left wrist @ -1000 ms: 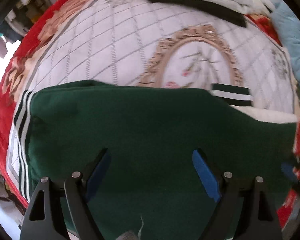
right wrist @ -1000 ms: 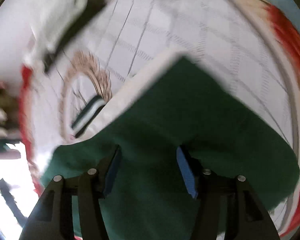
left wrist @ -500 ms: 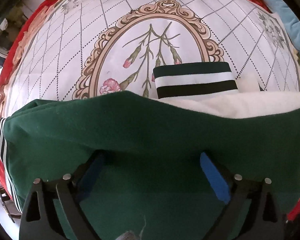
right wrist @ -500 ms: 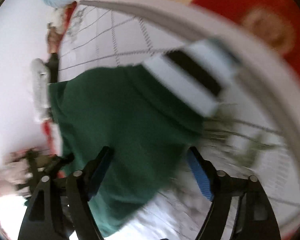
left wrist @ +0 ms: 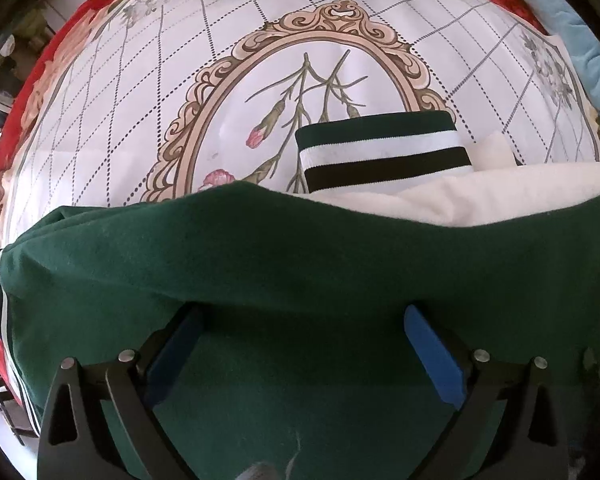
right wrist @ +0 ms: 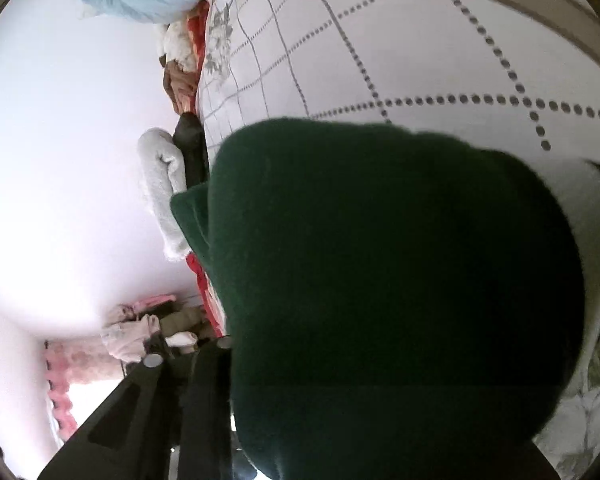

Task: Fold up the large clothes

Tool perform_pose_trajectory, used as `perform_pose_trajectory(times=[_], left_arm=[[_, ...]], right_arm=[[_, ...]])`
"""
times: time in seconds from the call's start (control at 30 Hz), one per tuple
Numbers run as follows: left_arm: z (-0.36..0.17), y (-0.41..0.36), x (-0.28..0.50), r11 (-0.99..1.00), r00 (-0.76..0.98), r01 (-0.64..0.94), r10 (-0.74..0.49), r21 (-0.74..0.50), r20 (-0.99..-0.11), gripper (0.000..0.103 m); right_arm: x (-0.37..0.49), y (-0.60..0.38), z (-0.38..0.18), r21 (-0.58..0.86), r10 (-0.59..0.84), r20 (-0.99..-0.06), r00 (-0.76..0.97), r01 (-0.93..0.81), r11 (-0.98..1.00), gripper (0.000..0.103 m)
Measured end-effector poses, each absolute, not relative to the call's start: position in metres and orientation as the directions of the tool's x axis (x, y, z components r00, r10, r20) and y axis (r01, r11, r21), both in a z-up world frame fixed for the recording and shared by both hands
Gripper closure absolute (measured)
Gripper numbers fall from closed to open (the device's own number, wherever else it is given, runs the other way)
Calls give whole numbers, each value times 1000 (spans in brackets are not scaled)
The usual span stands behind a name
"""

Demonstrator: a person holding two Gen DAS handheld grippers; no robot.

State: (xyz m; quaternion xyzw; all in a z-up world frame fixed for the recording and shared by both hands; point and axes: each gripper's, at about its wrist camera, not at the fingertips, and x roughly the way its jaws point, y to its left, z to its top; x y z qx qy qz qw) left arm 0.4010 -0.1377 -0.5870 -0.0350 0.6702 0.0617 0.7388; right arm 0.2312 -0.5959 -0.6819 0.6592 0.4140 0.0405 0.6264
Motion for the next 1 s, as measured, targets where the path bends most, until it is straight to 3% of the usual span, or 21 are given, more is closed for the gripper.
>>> perform_pose_trajectory(times=[0.2, 0.3, 0.4, 0.53, 0.73, 0.83, 1.0], left_arm=[[-571, -144, 403, 990, 67, -132, -45, -53, -997, 0], [-564, -135, 390, 990, 65, -137, -30, -39, -997, 0], [-577, -114, 375, 983, 29, -181, -30, -35, -999, 0], [-603, -91, 362, 967, -4, -225, -120, -116, -993, 0], [-559, -27, 343, 912, 65, -352, -198, -208, -978, 0], [-529, 31, 307, 868, 116, -456, -164, -199, -980, 0], [-497, 136, 235, 774, 154, -620, -44, -131, -987, 0]], right_arm=[[229, -611, -625, 868, 535, -465, 706, 482, 118, 86], [228, -626, -585, 869, 484, -483, 729, 465, 168, 86], [227, -637, -543, 866, 445, -500, 743, 435, 246, 86], [240, -618, -487, 833, 430, -535, 727, 372, 410, 86], [277, -501, -422, 764, 505, -575, 644, 202, 613, 86], [290, -421, -406, 719, 553, -602, 575, 89, 690, 86], [288, -281, -430, 698, 650, -647, 399, -33, 715, 87]])
